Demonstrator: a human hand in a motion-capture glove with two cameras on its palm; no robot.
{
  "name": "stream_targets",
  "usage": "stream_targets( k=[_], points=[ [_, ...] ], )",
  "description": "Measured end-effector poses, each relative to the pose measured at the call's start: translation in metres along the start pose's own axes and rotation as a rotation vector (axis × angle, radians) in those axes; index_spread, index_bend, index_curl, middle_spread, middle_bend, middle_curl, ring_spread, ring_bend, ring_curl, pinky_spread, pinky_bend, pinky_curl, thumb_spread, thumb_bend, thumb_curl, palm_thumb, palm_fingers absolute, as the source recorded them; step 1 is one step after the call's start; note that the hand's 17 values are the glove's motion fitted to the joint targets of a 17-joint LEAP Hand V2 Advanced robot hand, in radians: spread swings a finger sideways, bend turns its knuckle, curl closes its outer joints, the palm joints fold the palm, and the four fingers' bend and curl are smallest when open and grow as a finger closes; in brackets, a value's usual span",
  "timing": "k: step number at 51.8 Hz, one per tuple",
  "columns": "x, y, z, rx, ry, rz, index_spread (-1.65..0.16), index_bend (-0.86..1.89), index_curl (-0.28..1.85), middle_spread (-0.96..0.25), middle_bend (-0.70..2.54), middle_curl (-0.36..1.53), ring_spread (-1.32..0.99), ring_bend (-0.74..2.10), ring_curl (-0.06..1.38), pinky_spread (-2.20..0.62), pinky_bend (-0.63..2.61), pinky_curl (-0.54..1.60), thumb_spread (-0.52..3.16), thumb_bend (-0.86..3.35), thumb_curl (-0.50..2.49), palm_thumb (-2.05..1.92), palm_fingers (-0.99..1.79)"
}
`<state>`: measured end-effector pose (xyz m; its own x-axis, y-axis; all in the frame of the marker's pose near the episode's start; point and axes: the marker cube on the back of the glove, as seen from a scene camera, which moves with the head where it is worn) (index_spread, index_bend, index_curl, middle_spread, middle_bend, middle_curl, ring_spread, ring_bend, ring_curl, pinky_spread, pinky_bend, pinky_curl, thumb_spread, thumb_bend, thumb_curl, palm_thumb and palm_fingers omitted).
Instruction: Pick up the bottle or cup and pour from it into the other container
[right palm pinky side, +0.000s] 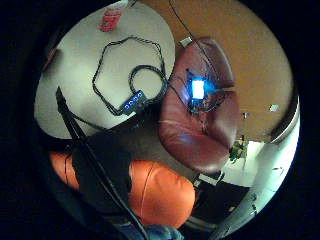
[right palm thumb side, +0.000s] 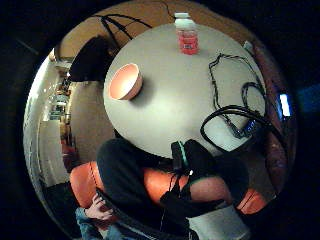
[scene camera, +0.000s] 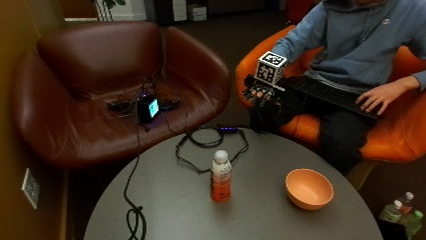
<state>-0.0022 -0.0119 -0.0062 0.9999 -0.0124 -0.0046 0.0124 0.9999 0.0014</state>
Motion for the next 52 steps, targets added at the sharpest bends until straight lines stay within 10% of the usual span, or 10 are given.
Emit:
stream_targets(
  k=[52],
  points=[
    [0.046, -0.105, 0.001, -0.044, 0.100, 0.085, -0.39, 0.17, 0.28, -0.05, 0.17, 0.22, -0.01, 0.31, 0.22, 0.24, 0.41, 0.30, 0.99, -0.03, 0.34, 0.61, 0.06]
  ],
)
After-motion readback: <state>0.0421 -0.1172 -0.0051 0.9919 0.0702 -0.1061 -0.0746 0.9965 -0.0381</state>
